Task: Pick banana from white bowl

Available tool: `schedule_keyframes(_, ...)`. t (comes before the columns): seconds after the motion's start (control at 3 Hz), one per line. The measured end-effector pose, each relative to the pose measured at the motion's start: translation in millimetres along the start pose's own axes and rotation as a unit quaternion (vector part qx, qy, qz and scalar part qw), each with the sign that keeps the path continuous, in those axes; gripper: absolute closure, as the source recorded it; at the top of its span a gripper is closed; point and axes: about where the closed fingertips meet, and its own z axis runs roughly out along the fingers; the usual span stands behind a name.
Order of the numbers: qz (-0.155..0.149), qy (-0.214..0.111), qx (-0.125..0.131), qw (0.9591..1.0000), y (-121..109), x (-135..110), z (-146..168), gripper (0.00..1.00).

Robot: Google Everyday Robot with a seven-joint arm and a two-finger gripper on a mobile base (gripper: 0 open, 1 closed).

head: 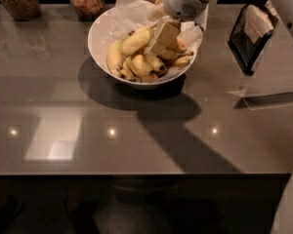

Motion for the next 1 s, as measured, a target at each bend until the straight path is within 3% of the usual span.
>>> schedule_keyframes(0.33, 0.002, 0.004, -0.011, 0.9999, 0.7, 1.0, 11.3, 0.32)
schedule_keyframes(1.0, 0.001, 0.004, -0.010, 0.9999, 1.7, 1.5, 10.4, 0.74)
